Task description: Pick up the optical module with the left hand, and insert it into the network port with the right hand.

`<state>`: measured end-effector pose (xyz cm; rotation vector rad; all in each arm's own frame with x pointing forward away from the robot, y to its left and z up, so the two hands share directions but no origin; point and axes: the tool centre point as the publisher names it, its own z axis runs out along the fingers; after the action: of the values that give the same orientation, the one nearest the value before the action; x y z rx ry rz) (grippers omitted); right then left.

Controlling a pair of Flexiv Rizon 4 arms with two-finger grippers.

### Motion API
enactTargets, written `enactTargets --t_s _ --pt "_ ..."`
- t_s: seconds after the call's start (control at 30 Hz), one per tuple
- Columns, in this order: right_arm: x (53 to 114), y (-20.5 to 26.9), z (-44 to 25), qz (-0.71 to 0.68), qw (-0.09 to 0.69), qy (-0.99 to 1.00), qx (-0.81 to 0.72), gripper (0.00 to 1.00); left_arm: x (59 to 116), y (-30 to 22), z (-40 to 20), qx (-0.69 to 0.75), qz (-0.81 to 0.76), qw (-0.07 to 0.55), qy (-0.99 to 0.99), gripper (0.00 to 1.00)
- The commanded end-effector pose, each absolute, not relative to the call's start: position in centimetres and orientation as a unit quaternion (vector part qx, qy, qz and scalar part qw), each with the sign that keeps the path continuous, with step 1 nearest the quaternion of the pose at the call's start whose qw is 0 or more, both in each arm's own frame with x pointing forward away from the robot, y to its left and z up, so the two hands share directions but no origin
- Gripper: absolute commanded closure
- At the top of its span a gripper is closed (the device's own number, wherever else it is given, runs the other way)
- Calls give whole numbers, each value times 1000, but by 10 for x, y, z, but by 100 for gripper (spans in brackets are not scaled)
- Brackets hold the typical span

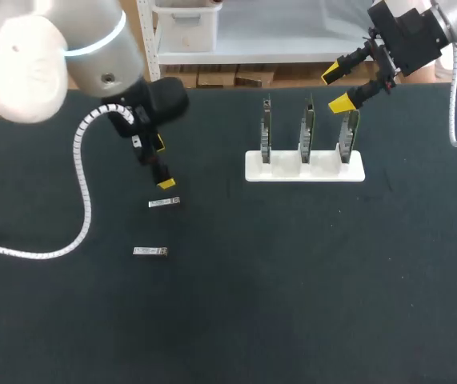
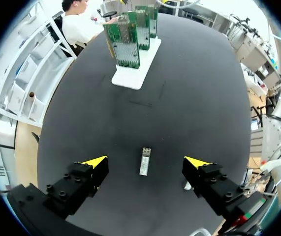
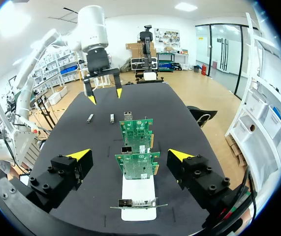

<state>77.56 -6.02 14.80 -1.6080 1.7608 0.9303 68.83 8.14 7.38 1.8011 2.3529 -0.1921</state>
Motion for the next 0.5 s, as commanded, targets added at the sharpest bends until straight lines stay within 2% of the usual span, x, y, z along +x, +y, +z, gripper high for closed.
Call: enactTargets --t_s 0.03,0.5 --pt "774 -60 148 347 289 659 -602 0 706 81 68 618 -51 54 783 0" --pt "774 -60 148 347 289 659 -602 0 704 101 35 645 -37 -3 763 0"
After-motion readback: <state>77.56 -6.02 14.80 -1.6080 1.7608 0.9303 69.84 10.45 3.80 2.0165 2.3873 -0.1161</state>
